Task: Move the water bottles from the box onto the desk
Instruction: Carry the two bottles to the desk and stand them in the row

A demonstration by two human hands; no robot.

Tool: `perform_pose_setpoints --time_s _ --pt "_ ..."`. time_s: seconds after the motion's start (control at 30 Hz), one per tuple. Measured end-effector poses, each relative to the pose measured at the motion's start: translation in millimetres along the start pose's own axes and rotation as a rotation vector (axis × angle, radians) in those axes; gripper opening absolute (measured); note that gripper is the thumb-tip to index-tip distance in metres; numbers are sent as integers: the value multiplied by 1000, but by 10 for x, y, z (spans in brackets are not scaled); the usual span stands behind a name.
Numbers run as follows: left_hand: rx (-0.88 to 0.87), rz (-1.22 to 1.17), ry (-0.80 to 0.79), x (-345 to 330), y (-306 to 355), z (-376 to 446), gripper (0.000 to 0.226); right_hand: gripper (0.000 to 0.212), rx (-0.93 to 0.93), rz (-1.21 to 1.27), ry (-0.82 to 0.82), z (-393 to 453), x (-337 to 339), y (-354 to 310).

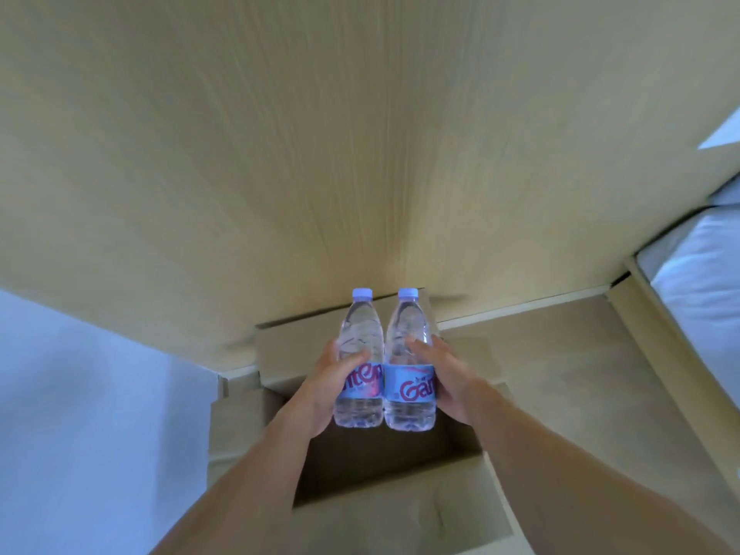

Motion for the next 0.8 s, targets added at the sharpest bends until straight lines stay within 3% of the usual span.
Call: perform_pose_setpoints --time_s 0.17,0.43,0.67,0.8 --pt "-61 45 -36 -431 386 -380 38 62 30 26 75 -507 50 -486" --pt "-14 90 -193 -1090 620 -737 33 46 56 75 250 -1288 288 -868" --pt "-1 232 -362 -1623 736 -965 58 51 68 199 409 -1990 533 -892" --pt "6 334 -478 -1937 696 -1138 58 49 142 267 500 -2453 634 -770"
Point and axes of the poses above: each hand's wrist, its own z-axis towards the middle knuckle, its own x-axis out of the back of the hand, y = z × x, the point moved 2 cm from there along z, towards the middle knuckle, and after that the axes turned 10 degrees about -z, right-handed, at the moved point
